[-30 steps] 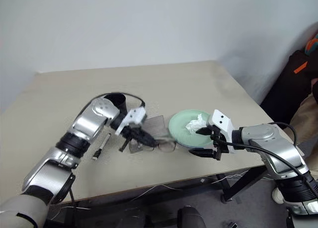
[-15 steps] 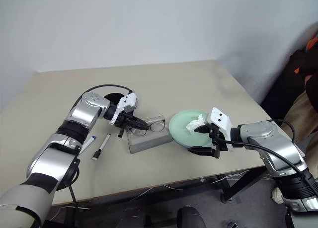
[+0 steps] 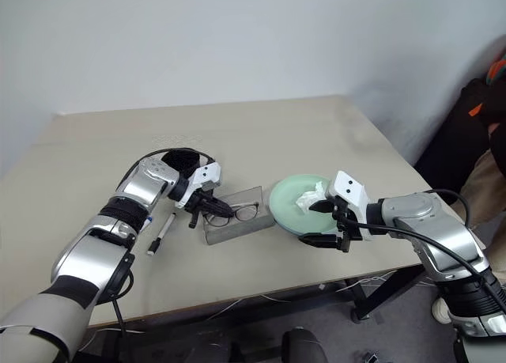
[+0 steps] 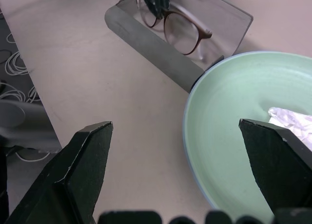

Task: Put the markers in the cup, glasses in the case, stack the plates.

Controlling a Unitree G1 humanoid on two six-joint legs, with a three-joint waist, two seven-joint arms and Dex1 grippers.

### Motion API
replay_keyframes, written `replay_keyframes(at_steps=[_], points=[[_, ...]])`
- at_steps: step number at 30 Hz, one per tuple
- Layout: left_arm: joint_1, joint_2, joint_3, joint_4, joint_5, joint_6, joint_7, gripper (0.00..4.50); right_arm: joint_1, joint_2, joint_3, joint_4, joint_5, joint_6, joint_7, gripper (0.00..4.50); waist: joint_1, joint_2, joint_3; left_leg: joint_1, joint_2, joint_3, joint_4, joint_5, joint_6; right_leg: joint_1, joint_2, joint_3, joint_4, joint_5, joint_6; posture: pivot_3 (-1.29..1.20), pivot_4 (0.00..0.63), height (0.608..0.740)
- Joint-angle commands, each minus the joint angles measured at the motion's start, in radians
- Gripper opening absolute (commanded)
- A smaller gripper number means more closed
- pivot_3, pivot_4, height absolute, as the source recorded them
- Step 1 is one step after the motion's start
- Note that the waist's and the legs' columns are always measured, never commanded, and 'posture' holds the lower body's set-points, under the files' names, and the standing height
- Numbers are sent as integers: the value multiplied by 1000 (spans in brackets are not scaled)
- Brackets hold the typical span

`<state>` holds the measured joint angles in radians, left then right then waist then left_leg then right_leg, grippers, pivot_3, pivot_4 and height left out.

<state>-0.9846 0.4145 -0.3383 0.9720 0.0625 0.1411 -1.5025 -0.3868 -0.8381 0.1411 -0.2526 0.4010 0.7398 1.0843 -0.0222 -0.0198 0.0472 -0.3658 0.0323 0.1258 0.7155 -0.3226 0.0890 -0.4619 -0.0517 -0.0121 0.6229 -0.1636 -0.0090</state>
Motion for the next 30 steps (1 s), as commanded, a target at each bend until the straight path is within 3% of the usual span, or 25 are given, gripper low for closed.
replay_keyframes(at_steps=[1, 10, 18, 21, 25, 30], points=[[6, -10, 14, -54, -19, 77, -31, 21, -21, 1, -11, -19, 0, -12, -6, 4500, 0, 0, 0, 0, 0, 0, 0, 0, 0, 0, 0, 0, 0, 0, 0, 0, 0, 740], [34, -24, 28, -120, -42, 206, -28, 21, -15, 0, -4, -26, -1, -14, -8, 4500, 0, 0, 0, 0, 0, 0, 0, 0, 0, 0, 0, 0, 0, 0, 0, 0, 0, 740], [103, 20, -14, -255, -48, 278, -101, 21, -16, 1, 1, -18, -7, -26, -7, 4500, 0, 0, 0, 0, 0, 0, 0, 0, 0, 0, 0, 0, 0, 0, 0, 0, 0, 740], [109, 27, -14, -265, -43, 281, -88, 658, -19, 6, 4, -14, -10, -30, -7, 4500, -1, 0, 0, 1, 0, 0, 0, 0, 0, 0, 0, 0, 0, 0, 0, 0, 0, 740], [91, 25, 3, -249, -37, 241, -41, 1954, -20, 9, 9, -9, -12, -36, -7, 4500, -1, 0, 0, 0, 0, 0, 0, 0, 0, 0, 0, 0, 0, 0, 0, 0, 0, 740], [51, 19, 25, -213, -43, 197, 4, 1954, -23, 14, 15, 2, -16, -47, -6, 4500, 0, 0, 0, 0, 0, 0, 0, 0, 0, 0, 0, 0, 0, 0, 0, 0, 0, 740]])
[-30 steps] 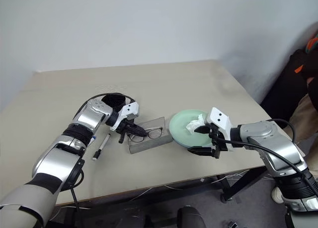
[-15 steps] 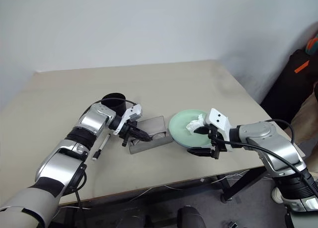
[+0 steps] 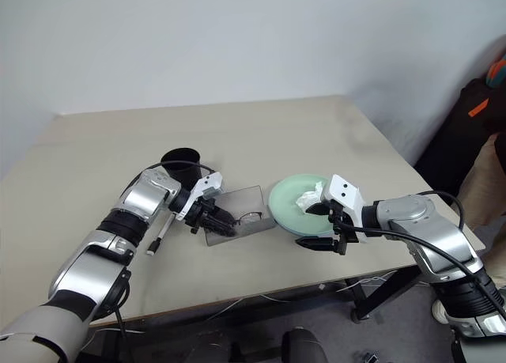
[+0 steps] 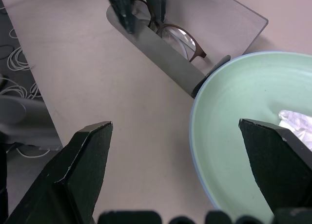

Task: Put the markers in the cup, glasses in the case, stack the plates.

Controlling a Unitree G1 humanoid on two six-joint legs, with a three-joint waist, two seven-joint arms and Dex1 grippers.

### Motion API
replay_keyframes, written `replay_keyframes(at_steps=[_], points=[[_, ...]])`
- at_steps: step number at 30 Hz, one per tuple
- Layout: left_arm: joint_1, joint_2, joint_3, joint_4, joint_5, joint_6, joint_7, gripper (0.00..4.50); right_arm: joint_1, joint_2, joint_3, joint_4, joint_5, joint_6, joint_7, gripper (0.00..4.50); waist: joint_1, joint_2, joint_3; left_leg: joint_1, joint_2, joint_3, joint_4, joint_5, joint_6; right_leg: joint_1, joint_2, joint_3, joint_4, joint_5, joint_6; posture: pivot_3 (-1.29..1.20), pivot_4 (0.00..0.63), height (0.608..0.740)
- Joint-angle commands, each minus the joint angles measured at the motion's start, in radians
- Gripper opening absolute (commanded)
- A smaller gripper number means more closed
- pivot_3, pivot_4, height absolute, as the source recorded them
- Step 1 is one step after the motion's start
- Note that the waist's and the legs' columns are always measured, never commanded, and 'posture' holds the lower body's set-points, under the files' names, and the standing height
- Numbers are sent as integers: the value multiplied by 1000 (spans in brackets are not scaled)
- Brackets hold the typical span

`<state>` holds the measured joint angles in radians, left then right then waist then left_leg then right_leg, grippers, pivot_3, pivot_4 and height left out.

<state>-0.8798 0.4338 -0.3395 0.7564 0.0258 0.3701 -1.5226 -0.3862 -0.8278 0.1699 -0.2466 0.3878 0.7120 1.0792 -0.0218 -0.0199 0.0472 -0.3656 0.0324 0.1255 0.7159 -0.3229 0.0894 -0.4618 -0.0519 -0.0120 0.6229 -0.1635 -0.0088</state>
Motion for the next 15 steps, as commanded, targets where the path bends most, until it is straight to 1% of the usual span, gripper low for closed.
replay_keyframes(at_steps=[1, 9, 11, 13, 15], points=[[-60, -1, 30, 8, -8, -39, 29, 1954, -23, 4, -14, -3, -3, -21, -1, 4500, 0, 0, 0, 0, 0, 0, 0, 0, 0, 0, 0, 0, 0, 0, 0, 0, 0, 740], [-122, -7, 102, -18, -96, -28, -10, 1954, -25, 8, -13, -2, -8, -21, 0, 4500, -1, 0, 0, 0, 0, 0, 0, 0, 0, 0, 0, 0, 0, 0, 0, 0, 0, 740], [-140, -8, 108, 9, -91, -44, 8, 1954, -30, 10, -12, 1, -9, -20, -1, 4500, -1, 0, 0, 0, 0, 0, 0, 0, 0, 0, 0, 0, 0, 0, 0, 0, 0, 740], [-156, -14, 111, 57, -71, -88, 61, 1954, -36, 13, -11, 2, -9, -18, -2, 4500, -1, 0, 0, 0, 0, 0, 0, 0, 0, 0, 0, 0, 0, 0, 0, 0, 0, 740], [-173, -28, 120, 113, -54, -137, 138, 1586, -41, 16, -10, 4, -9, -17, -2, 4500, -1, 0, 0, 0, 0, 0, 0, 0, 0, 0, 0, 0, 0, 0, 0, 0, 0, 740]])
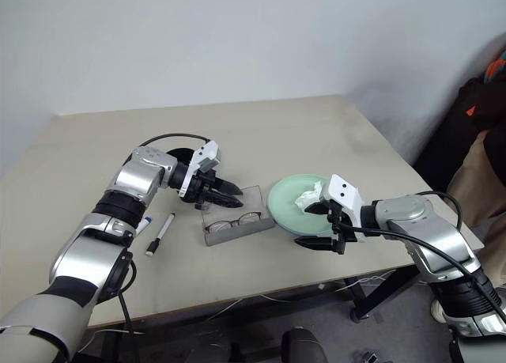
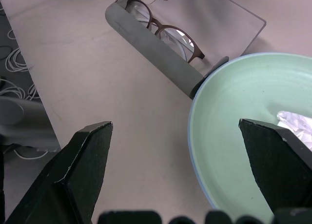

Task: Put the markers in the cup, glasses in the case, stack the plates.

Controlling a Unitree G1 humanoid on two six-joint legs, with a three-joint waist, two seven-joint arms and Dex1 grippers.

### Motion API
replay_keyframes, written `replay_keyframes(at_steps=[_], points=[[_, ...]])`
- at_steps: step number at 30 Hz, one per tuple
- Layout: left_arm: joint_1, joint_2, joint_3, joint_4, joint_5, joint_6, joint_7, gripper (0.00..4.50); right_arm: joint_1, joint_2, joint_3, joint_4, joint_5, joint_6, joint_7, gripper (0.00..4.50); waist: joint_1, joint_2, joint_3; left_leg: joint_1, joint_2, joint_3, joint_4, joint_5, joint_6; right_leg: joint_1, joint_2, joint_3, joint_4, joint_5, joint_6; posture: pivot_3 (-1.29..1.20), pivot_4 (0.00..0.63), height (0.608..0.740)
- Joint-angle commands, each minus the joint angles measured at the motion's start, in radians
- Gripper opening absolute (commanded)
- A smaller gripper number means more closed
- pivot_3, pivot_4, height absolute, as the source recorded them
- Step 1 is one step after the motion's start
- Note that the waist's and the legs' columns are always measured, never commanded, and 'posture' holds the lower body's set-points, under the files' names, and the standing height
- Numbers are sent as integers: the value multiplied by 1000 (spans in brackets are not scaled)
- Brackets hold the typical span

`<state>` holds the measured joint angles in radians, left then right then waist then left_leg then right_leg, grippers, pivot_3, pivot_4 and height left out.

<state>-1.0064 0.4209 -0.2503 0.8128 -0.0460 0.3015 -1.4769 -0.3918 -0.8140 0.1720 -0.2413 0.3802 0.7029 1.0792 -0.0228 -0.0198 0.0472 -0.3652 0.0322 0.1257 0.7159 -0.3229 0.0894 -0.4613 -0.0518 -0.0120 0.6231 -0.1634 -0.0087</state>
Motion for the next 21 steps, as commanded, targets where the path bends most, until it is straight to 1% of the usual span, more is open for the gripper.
replay_keyframes(at_steps=[1, 5, 11, 15, 21], points=[[-55, -20, 31, 80, 23, -82, 116, 1364, -38, 3, -11, 2, -2, -9, -1, 4500, 0, 0, 0, 0, 0, 0, 0, 0, 0, 0, 0, 0, 0, 0, 0, 0, 0, 740], [-74, -47, 34, 169, 57, -185, 243, 18, -49, 4, -8, 8, -2, -9, 0, 4500, 1, 0, 0, 0, 0, 0, 0, 0, 0, 0, 0, 0, 0, 1, 1, 0, 0, 740], [-102, -83, 28, 283, 111, -268, 410, 18, -56, 4, -5, 13, -1, -10, 3, 4500, 1, 0, 0, -1, -1, 0, 0, 0, 0, 0, 0, 0, 0, 1, 2, 0, 0, 740], [-110, -100, 29, 313, 125, -294, 453, 18, -58, 3, -5, 10, 0, -9, 4, 4500, 1, 0, 0, 0, -1, 0, 0, 0, 0, 0, 0, 0, 0, 1, 2, 0, 0, 740], [-102, -107, 9, 334, 155, -296, 464, 18, -59, 5, -5, 7, 2, -5, 1, 4500, 0, 0, 0, 0, -1, 0, 0, 0, 0, 0, 0, 0, 0, 2, 2, 0, 0, 740]])
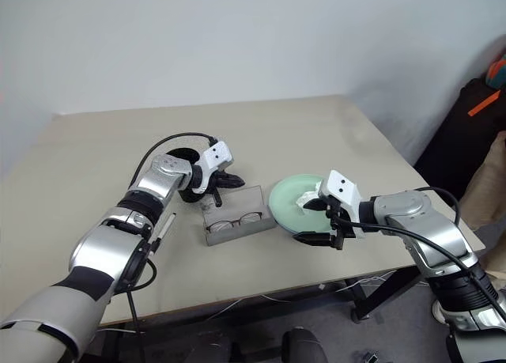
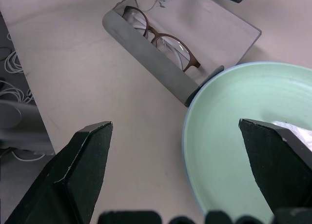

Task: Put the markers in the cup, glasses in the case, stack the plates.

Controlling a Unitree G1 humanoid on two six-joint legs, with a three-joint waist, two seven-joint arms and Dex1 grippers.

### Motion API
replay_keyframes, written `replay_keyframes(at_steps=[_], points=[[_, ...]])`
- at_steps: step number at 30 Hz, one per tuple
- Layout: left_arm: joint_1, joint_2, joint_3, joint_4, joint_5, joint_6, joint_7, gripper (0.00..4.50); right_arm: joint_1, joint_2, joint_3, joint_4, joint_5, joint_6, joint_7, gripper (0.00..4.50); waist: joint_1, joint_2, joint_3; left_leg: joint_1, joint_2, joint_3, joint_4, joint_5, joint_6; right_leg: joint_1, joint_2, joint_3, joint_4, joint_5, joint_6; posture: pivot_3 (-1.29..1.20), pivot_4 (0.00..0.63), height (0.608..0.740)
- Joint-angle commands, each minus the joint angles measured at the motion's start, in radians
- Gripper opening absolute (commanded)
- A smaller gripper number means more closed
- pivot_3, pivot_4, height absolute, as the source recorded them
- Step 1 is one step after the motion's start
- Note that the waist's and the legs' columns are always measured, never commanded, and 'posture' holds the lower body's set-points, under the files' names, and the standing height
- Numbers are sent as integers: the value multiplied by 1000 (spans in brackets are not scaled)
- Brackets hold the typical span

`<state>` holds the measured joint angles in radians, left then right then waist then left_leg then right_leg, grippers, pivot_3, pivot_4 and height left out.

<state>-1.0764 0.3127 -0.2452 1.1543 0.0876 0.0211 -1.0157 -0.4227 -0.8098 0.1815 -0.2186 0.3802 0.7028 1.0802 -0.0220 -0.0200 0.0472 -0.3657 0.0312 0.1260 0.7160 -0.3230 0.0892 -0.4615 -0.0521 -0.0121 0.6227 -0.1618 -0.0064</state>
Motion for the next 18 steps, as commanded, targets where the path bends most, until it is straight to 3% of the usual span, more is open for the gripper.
replay_keyframes(at_steps=[1, 6, 18], points=[[-28, 0, -2, -8, 29, -18, 1, 18, -28, 2, -15, -17, 3, -5, 0, 4500, -1, 0, 0, 0, 0, 0, 0, 0, 0, 0, 0, 0, 0, 0, 0, 0, 0, 740], [-13, -6, -20, -12, 65, -33, -8, 18, -29, 5, -16, -18, 4, -3, -3, 4500, 0, 0, 0, 0, 0, 0, 0, 0, 0, 0, 0, 0, 0, 0, 0, 0, 0, 740], [54, 21, -30, -208, 29, 45, -300, 18, -30, 9, -15, -17, 2, -2, -5, 4500, 0, 0, 0, 0, 0, 0, 0, 0, 0, 1, -1, 0, 0, 0, 0, 0, 0, 740]])
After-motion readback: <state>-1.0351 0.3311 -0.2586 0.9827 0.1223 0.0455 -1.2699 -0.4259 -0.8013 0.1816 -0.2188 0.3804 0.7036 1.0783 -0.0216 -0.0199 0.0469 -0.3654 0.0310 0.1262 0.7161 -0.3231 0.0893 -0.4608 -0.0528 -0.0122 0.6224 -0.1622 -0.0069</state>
